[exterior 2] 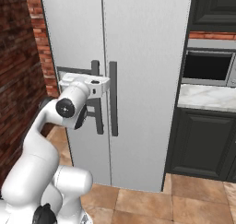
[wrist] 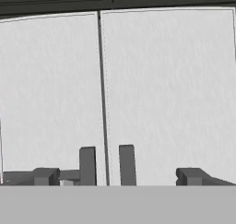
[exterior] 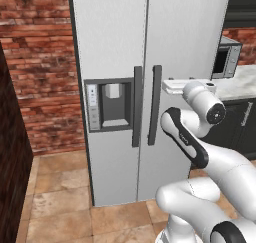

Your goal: Retrieve the fish from the fridge and place it on the saucepan with marinade on the stove.

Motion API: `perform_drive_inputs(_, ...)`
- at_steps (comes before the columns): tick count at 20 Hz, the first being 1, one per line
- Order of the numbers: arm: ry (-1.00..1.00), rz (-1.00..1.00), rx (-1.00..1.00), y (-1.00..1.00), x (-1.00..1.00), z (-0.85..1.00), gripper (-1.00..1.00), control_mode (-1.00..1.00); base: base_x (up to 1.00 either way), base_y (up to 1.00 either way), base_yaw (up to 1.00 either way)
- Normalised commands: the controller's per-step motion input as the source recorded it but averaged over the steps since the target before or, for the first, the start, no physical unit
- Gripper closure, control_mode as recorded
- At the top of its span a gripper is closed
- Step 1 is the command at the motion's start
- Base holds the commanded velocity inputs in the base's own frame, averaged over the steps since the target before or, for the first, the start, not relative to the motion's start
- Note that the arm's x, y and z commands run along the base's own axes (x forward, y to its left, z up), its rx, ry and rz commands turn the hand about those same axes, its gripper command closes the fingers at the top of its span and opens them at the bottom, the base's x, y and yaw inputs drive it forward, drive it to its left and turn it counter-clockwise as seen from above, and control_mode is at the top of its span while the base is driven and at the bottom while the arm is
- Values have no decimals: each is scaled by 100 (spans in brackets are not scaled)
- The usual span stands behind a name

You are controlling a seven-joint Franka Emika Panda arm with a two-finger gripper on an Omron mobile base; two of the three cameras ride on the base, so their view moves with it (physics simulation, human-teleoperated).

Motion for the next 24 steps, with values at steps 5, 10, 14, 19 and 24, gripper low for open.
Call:
perform_drive_inputs(5,0,0,0,0,6,0,-100,-100,0,0,0)
perform_drive_inputs(10,0,0,0,0,1,-1,-100,-100,0,0,0)
perform_drive_inputs(14,0,0,0,0,13,-2,-100,-100,0,0,0)
perform_drive_inputs(19,0,0,0,0,24,-21,-100,-100,0,0,0)
perform_drive_inputs(24,0,0,0,0,26,-33,-100,-100,0,0,0)
